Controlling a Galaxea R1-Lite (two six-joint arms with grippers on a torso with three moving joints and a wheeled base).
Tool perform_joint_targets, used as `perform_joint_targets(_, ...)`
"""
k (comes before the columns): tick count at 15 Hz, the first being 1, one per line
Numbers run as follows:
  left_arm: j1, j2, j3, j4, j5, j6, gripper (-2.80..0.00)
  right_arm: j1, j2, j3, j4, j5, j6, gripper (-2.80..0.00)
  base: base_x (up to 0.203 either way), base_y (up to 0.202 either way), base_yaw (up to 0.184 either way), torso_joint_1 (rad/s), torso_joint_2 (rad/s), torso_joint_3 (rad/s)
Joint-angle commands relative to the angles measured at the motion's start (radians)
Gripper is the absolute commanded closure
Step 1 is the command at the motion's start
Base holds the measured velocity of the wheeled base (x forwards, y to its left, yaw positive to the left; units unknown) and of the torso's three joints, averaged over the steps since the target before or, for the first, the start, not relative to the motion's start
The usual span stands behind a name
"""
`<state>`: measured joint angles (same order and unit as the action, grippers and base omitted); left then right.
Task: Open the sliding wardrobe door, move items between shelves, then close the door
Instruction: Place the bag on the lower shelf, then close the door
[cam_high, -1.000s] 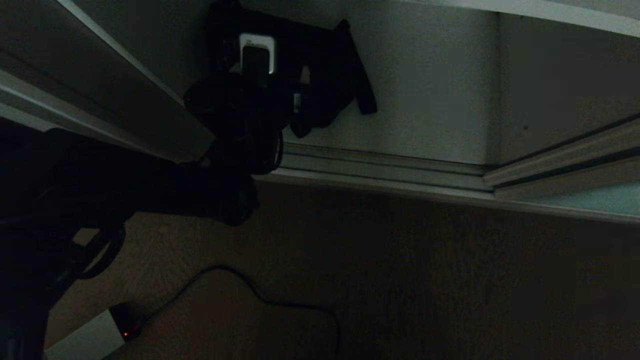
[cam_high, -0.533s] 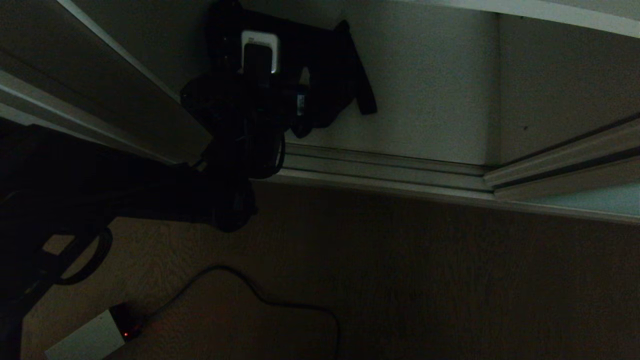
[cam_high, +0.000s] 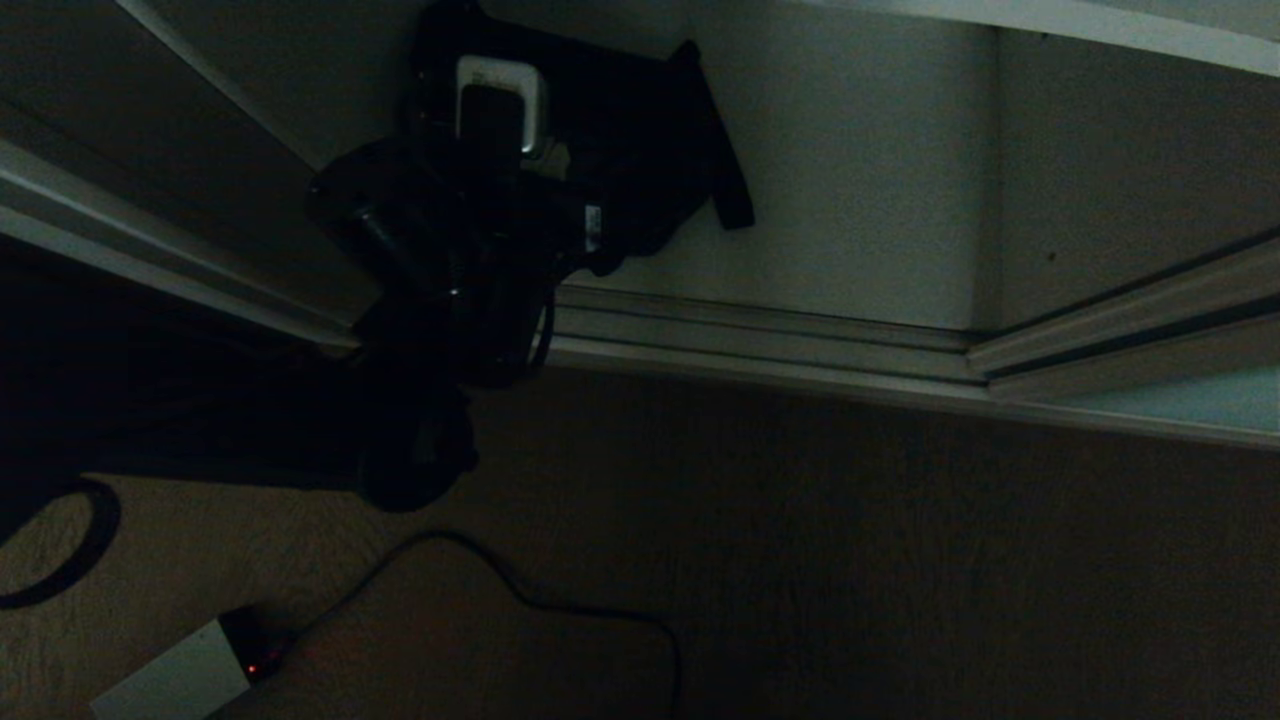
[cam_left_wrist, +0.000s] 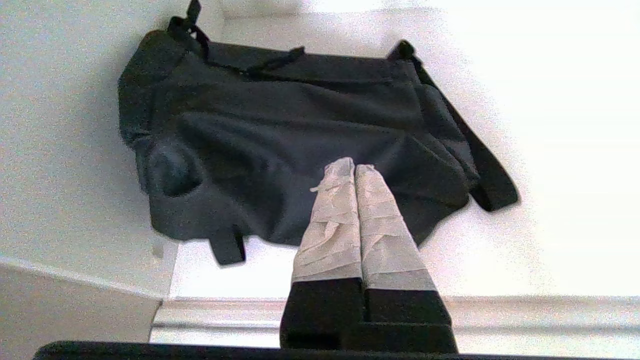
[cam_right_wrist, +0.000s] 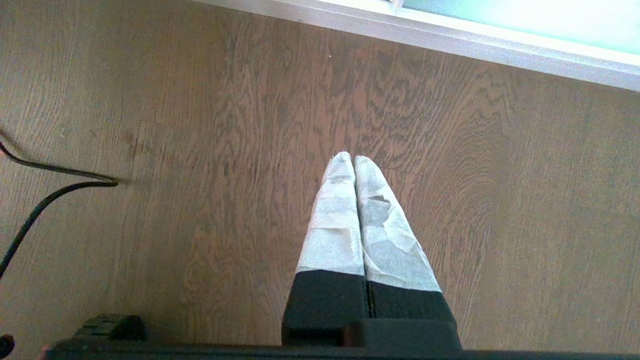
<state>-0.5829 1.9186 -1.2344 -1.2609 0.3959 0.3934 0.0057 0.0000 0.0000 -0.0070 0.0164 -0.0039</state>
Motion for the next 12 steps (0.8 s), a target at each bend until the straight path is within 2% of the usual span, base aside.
perform_joint_targets(1,-0.016,-0.091,0.063,-0.001,0.010,0.002,0.00,0.000,-0.005,0.000,-0.001,0.000,-0.001,0.00,0.000,0.000,0.000,0.000,0.00,0.000)
perform_joint_targets(7,-0.052,-0.351,0.196,0.123,0.015,-0.010,0.00,0.000,-0.005,0.000,-0.001,0.000,-0.001,0.00,0.000,0.000,0.000,0.000,0.00,0.000)
perform_joint_targets(12,-0.055,-0.554,0.239,0.320,0.014,-0.011,0.00,0.000,-0.003,0.000,-0.001,0.000,-0.001,0.00,0.000,0.000,0.000,0.000,0.00,0.000)
